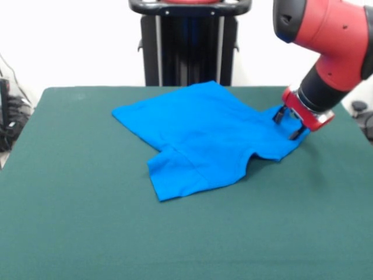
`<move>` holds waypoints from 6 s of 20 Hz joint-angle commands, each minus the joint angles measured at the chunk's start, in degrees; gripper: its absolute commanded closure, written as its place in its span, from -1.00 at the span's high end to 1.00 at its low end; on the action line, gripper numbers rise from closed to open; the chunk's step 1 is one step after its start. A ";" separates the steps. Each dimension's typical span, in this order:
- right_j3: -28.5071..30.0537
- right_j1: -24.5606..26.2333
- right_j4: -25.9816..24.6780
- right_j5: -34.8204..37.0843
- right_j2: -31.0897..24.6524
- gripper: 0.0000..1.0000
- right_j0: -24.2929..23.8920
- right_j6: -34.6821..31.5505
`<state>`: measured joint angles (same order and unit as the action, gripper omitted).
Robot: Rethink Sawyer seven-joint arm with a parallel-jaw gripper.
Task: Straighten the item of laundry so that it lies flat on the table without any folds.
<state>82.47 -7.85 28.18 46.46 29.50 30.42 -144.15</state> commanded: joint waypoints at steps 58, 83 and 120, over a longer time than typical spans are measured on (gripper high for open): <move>-11.87 5.42 11.03 1.81 -9.23 1.00 3.38 -29.95; 14.04 -19.44 0.43 10.29 -3.75 1.00 -0.58 -7.97; 16.83 -16.41 -20.34 -10.75 -14.93 1.00 -14.49 -9.47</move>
<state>93.92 -29.31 10.67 40.80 23.46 17.96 -156.47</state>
